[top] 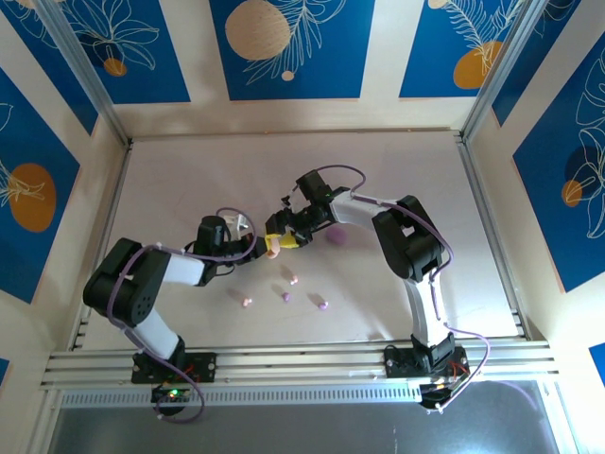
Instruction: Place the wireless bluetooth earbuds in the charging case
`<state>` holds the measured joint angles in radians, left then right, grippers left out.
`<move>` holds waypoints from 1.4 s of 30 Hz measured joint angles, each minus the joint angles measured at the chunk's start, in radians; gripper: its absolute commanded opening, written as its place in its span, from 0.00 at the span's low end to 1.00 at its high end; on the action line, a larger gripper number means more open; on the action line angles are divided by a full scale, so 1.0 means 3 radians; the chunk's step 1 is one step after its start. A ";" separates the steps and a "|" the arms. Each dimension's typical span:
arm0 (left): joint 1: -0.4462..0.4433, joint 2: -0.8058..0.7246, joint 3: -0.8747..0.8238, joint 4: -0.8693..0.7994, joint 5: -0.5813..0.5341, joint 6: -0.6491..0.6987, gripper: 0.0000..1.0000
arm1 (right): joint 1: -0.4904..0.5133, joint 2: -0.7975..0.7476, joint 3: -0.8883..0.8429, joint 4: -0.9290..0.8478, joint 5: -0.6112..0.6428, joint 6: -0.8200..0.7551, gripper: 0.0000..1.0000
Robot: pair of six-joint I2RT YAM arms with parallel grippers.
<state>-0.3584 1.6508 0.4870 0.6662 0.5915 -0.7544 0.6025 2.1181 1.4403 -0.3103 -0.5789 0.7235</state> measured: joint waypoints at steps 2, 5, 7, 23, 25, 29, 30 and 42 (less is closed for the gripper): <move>-0.0001 0.0020 0.0005 0.0008 0.0011 0.0000 0.00 | -0.0003 0.0000 0.0000 -0.0027 0.0023 0.0001 0.73; -0.0013 0.0058 0.0020 0.0010 0.0027 0.0000 0.00 | -0.0003 0.0000 0.0003 -0.0070 0.0062 -0.0003 0.77; -0.0023 0.0092 0.0041 0.0009 0.0036 -0.0001 0.00 | -0.0003 0.0000 0.0006 -0.0097 0.0098 -0.0014 0.79; -0.0123 0.0181 0.0144 0.0024 0.0057 0.0000 0.00 | -0.0003 -0.0233 -0.0056 -0.0318 0.0453 -0.0113 0.87; -0.0125 0.0179 0.0146 0.0025 0.0060 0.0000 0.01 | -0.0003 -0.0336 -0.0108 -0.0346 0.0493 -0.0132 0.87; -0.0125 0.0127 0.0142 0.0019 0.0036 0.0011 0.03 | 0.0006 -0.0537 -0.0223 -0.0406 0.0637 -0.0175 0.85; -0.0123 0.0071 0.0128 0.0009 0.0006 0.0014 0.04 | 0.0011 -0.0575 -0.0245 -0.0430 0.0682 -0.0189 0.85; 0.0158 -0.0816 -0.0305 -0.0136 -0.0566 0.0123 0.46 | 0.0379 -0.0674 -0.0289 -0.0858 0.1469 -0.0465 0.82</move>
<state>-0.3111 1.4059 0.3954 0.6254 0.4217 -0.7174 0.7162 1.9160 1.3537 -0.5678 -0.1383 0.5838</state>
